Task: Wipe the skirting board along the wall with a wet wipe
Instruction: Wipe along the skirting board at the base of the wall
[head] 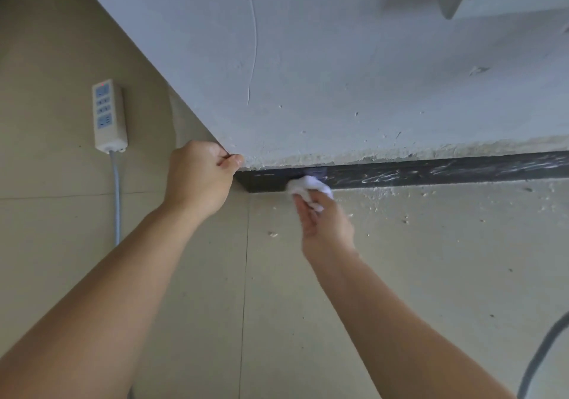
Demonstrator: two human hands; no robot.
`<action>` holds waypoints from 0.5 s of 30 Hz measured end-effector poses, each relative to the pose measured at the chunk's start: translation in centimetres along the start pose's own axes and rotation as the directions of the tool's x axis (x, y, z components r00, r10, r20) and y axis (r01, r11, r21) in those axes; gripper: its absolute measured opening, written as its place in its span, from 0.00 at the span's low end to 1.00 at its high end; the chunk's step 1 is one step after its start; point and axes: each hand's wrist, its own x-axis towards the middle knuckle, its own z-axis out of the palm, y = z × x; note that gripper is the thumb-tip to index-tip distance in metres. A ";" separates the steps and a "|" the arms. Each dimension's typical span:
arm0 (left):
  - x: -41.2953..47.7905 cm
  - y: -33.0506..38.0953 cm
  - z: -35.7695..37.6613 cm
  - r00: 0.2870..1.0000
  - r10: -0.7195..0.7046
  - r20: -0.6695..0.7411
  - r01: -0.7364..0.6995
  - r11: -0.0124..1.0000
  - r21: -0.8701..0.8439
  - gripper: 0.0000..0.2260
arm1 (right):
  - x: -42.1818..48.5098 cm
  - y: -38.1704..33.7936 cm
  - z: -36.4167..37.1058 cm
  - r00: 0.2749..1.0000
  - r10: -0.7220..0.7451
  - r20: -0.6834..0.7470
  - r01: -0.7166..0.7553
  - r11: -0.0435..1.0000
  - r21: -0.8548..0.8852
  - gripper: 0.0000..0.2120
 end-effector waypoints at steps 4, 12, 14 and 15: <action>0.0 0.4 -0.4 0.999 -0.015 0.040 0.015 1.000 -0.008 0.09 | -1.5 2.0 -1.2 0.986 0.155 0.056 -0.140 0.968 -0.208 0.09; 0.3 0.7 -1.4 0.982 -0.140 0.129 0.138 0.990 0.019 0.14 | -1.0 5.0 4.6 0.993 0.080 0.083 -0.042 0.921 -0.387 0.06; 0.3 0.6 -1.3 0.983 -0.126 0.130 0.123 0.992 0.030 0.16 | -1.5 3.3 3.3 0.992 0.091 0.084 -0.068 0.968 -0.243 0.04; 0.2 0.6 -1.1 0.986 -0.108 0.129 0.103 0.994 0.039 0.17 | -1.5 2.2 2.2 0.992 0.103 0.068 -0.093 0.987 -0.134 0.08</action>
